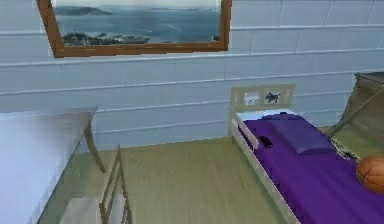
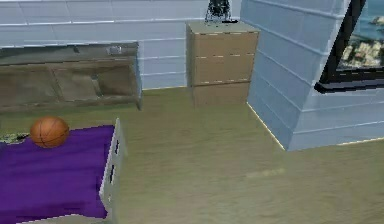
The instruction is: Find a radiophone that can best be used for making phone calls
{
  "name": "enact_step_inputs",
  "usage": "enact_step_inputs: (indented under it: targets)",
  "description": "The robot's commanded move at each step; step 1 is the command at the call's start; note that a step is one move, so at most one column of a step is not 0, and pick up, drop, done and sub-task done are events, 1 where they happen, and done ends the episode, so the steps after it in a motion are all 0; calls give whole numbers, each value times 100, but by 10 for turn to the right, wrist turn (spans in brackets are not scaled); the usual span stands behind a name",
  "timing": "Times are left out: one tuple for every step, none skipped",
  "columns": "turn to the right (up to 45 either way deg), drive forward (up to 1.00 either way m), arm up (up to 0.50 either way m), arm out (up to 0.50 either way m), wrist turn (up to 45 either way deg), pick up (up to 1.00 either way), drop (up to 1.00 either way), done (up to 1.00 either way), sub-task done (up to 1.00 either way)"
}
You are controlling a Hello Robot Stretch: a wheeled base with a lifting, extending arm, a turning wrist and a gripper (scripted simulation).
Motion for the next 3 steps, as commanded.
enact_step_inputs:
  targets:
    - [0, 50, 0, 0, 0, 0, 0, 0, 0]
    - [0, 45, 0, 0, 0, 0, 0, 0, 0]
    - [450, 0, 0, 0, 0, 0, 0, 0, 0]
